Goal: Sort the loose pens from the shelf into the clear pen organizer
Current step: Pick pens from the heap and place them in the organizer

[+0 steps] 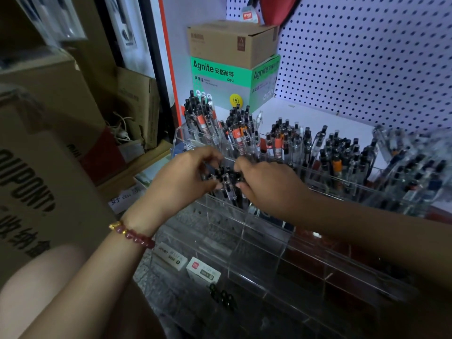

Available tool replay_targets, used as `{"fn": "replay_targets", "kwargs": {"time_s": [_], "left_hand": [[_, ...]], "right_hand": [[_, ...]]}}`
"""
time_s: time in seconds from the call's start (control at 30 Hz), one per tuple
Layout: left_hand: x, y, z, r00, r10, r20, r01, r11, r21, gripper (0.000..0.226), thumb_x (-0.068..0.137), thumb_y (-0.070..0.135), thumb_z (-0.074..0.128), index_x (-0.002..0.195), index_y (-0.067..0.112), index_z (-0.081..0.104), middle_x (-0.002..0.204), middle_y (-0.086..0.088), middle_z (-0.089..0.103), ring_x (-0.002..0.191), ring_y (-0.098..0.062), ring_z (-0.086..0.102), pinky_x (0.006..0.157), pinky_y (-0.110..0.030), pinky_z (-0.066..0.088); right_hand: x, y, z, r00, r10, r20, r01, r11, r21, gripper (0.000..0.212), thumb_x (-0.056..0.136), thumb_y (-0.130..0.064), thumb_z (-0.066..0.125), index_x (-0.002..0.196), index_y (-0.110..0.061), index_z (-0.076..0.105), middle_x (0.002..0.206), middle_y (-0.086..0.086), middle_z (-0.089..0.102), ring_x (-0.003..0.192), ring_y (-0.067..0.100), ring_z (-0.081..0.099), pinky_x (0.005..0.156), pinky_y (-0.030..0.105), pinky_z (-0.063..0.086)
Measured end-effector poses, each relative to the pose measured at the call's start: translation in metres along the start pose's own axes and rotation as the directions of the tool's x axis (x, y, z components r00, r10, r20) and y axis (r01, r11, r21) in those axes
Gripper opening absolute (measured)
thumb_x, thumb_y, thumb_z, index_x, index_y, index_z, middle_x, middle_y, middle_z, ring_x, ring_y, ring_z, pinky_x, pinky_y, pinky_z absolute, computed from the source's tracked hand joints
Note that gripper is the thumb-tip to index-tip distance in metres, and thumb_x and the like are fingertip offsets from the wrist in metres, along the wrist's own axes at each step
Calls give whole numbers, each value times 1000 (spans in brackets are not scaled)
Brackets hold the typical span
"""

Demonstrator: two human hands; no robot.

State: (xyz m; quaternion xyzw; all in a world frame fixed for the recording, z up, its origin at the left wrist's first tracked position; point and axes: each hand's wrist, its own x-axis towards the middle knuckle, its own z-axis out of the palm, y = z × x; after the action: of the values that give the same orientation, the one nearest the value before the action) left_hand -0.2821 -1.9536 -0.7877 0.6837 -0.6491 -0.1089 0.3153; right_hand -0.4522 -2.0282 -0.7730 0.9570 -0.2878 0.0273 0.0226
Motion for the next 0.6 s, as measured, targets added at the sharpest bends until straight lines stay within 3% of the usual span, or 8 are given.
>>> {"fn": "replay_targets", "kwargs": {"time_s": [0.13,0.3,0.47,0.6], "left_hand": [[-2,-5,5,989,83,124,-100,985,139,57,78,22,77,130,28,53,126,3,52,112,-14,53,94,-37,47],[-7,0,29,979,151,138,-179,959,220,60,85,28,68,135,35,35,132,4,24,124,-15,30,86,-34,49],[-1,-6,31,972,212,98,-220,973,77,51,80,13,69,124,25,48,122,1,33,119,-18,35,95,-35,41],[0,-8,37,960,280,-10,-273,945,182,41,80,28,72,117,19,54,117,0,42,110,-20,44,88,-40,46]], "right_hand": [[-3,2,1,999,39,10,-38,999,-24,29,102,-22,39,129,-13,37,80,0,60,66,21,58,56,29,45],[-10,6,-2,998,64,11,-64,997,-38,31,100,-17,39,130,-15,31,62,-6,42,47,10,41,43,25,34],[-15,8,-7,999,38,16,-36,997,-62,27,102,-22,37,128,-15,36,66,-5,44,59,19,51,55,28,45],[-14,10,-8,999,35,21,-34,998,-54,27,101,-21,36,127,-15,38,73,-2,50,62,21,53,56,29,46]]}}
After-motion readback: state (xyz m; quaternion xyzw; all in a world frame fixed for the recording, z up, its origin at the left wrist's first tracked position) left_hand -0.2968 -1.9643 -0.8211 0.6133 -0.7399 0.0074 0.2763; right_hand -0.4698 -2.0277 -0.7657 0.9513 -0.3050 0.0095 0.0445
